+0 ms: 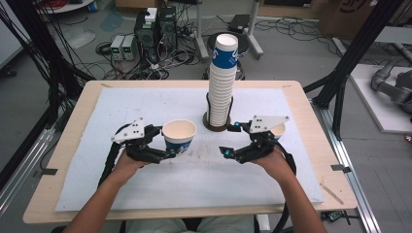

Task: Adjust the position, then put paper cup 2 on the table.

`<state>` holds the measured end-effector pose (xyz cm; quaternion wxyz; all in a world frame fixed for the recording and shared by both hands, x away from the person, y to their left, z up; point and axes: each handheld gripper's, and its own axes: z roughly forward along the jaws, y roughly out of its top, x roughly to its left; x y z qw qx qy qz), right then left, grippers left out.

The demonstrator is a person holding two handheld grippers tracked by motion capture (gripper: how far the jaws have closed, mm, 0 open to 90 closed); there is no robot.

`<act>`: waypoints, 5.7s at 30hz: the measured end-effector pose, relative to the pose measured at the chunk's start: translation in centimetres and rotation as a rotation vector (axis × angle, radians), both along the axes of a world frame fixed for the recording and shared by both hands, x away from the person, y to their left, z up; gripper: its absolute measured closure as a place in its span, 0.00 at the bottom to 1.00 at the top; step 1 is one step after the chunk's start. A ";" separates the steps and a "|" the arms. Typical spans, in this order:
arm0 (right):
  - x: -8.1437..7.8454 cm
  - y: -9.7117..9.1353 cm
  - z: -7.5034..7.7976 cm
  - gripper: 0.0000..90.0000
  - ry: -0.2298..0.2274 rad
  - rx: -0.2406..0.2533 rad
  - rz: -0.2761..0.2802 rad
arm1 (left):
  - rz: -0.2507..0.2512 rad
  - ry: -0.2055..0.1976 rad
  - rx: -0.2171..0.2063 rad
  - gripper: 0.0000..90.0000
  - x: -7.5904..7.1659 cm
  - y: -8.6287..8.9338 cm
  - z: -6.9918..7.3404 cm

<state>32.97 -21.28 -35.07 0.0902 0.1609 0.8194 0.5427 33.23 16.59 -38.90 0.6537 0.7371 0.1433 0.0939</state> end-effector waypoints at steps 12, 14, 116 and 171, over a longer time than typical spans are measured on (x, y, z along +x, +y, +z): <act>-0.9 -3.8 -1.6 0.21 -0.076 0.026 -0.212 | 0.145 -0.035 -0.026 0.34 -0.3 2.8 -0.2; -1.0 -4.1 -1.7 0.21 -0.080 0.025 -0.232 | 0.162 -0.041 -0.026 0.34 -0.3 3.1 -0.3; -1.2 -4.2 -3.2 0.21 -0.012 -0.026 -0.231 | 0.627 0.169 0.294 0.28 5.8 8.4 -5.9; -1.3 -6.1 -4.0 0.21 0.010 -0.095 -0.406 | 0.457 0.001 -0.064 0.18 -2.2 7.9 0.8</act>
